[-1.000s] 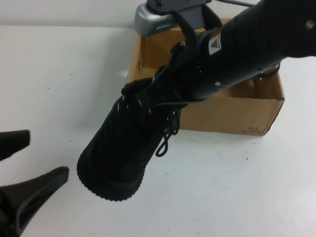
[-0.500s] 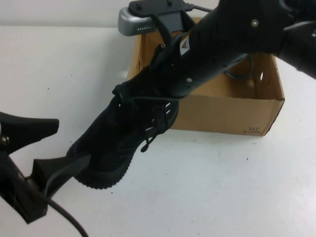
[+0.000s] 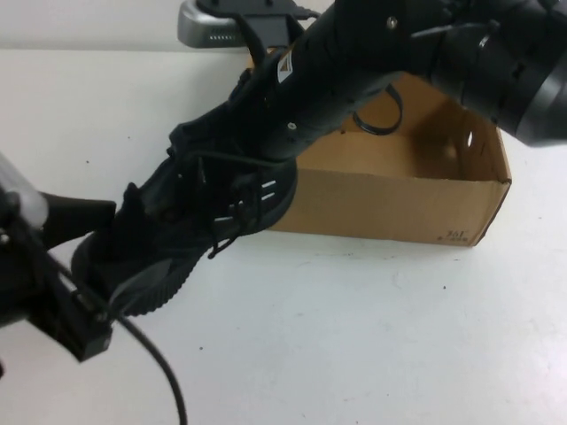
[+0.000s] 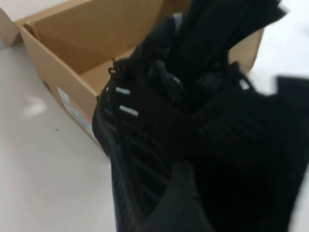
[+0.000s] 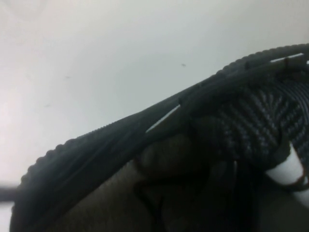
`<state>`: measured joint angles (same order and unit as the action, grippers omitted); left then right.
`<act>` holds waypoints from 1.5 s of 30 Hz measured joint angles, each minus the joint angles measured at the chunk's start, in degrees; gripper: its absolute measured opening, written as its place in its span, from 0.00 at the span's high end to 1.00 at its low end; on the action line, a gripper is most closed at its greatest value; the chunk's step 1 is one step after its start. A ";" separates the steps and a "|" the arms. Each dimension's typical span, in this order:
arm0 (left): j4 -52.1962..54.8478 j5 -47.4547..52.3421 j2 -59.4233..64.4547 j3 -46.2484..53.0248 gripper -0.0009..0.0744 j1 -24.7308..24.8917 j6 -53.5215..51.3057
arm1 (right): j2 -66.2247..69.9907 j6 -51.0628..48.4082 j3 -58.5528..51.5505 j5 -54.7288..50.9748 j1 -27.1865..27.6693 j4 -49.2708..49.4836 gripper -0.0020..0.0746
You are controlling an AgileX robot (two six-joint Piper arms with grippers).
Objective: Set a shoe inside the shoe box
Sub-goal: Hand over the shoe
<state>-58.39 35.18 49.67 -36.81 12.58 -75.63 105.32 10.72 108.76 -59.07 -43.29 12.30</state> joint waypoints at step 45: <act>4.31 15.88 7.11 -11.59 0.92 -1.13 -6.71 | -17.47 -58.06 -4.49 -12.50 17.35 23.75 0.13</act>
<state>-54.09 51.07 56.78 -48.40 11.46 -82.35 87.85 -47.35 104.27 -71.58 -25.94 36.05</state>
